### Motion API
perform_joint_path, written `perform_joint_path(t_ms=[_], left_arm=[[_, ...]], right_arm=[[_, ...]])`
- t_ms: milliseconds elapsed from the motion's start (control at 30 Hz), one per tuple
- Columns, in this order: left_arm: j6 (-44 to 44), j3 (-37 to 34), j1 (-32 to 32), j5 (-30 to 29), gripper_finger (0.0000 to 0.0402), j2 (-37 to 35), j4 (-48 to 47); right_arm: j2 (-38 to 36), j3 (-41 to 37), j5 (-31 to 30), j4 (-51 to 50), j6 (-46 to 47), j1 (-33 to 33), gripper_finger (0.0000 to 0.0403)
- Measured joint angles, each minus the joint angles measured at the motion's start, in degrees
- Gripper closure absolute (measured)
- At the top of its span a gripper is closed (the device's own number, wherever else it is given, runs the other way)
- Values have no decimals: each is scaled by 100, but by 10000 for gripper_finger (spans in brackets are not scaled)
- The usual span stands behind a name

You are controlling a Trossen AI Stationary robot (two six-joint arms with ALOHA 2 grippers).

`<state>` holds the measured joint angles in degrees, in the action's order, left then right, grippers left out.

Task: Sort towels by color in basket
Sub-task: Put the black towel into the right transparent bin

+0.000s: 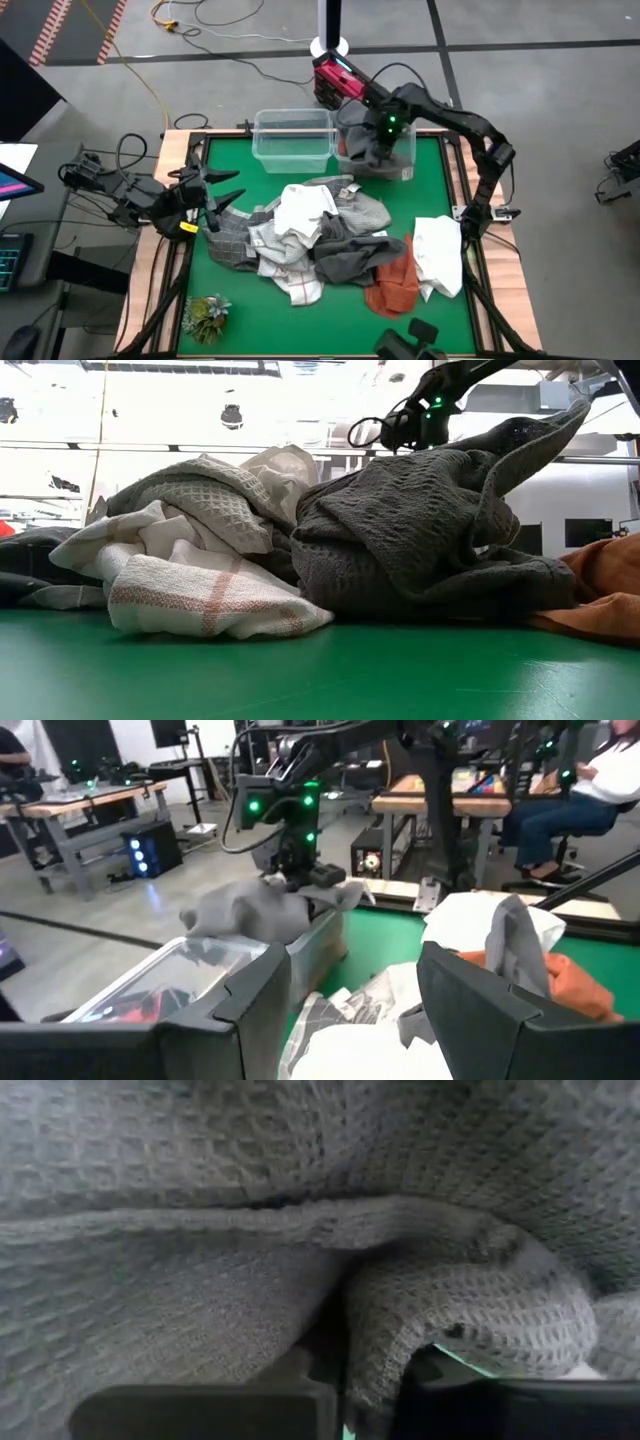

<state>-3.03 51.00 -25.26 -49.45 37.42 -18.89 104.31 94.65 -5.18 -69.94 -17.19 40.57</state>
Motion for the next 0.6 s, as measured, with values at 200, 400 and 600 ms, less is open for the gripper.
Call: perform_joint_path(t_ms=[200, 400, 600], left_arm=[[-73, 0, 42, 0, 193, 8, -227], [23, 0, 42, 0, 193, 8, -225], [-162, 0, 40, 8, 193, 83, -287]], right_arm=[[-51, 0, 241, 400, -179, -186, 284], [-68, 580, -183, -862, -501, -516, 177], [-111, 1914, -718, -1542, -550, -787, 129]])
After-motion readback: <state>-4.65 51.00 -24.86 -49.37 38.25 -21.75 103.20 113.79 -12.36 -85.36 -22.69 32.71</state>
